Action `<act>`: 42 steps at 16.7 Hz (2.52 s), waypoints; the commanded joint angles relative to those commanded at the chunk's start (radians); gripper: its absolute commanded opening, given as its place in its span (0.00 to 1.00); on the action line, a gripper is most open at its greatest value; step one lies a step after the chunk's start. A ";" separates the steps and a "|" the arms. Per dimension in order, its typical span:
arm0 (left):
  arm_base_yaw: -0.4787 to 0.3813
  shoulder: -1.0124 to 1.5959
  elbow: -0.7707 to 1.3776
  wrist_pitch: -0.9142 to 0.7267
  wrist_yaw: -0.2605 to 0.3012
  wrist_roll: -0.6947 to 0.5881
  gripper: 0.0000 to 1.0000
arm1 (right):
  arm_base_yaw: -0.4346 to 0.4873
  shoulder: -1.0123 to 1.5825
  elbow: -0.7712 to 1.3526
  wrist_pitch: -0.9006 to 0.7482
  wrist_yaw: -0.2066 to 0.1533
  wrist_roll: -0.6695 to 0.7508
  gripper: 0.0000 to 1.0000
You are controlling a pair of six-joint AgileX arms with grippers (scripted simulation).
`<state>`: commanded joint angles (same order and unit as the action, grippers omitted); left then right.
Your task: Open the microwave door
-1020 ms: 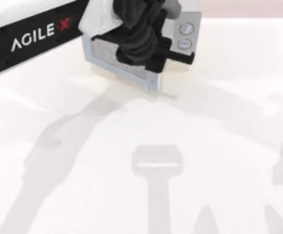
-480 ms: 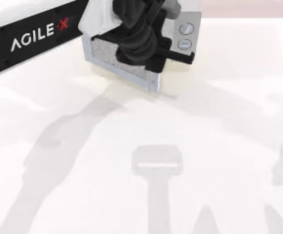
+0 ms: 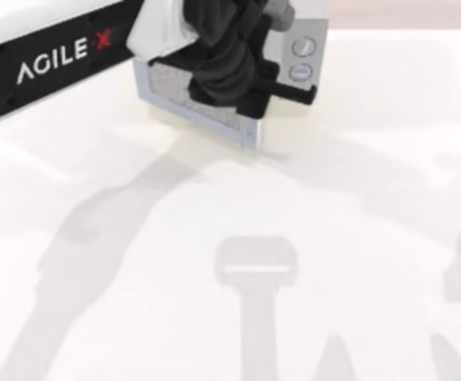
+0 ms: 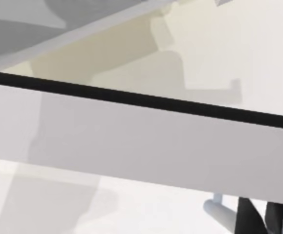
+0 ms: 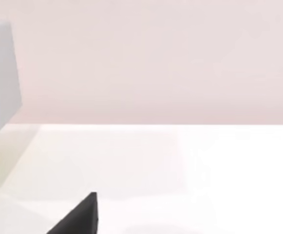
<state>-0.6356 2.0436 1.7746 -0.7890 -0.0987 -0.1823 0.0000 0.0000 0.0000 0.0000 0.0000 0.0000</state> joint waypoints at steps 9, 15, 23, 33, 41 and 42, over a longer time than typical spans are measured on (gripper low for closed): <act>0.038 -0.091 -0.121 0.047 0.066 0.129 0.00 | 0.000 0.000 0.000 0.000 0.000 0.000 1.00; 0.038 -0.091 -0.121 0.047 0.066 0.129 0.00 | 0.000 0.000 0.000 0.000 0.000 0.000 1.00; 0.038 -0.091 -0.121 0.047 0.066 0.129 0.00 | 0.000 0.000 0.000 0.000 0.000 0.000 1.00; 0.032 -0.087 -0.125 0.047 0.073 0.125 0.00 | 0.000 0.000 0.000 0.000 0.000 0.000 1.00; 0.079 -0.166 -0.221 0.072 0.146 0.266 0.00 | 0.000 0.000 0.000 0.000 0.000 0.000 1.00; 0.080 -0.167 -0.224 0.072 0.148 0.270 0.00 | 0.000 0.000 0.000 0.000 0.000 0.000 1.00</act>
<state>-0.5555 1.8762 1.5510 -0.7166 0.0496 0.0874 0.0000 0.0000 0.0000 0.0000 0.0000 0.0000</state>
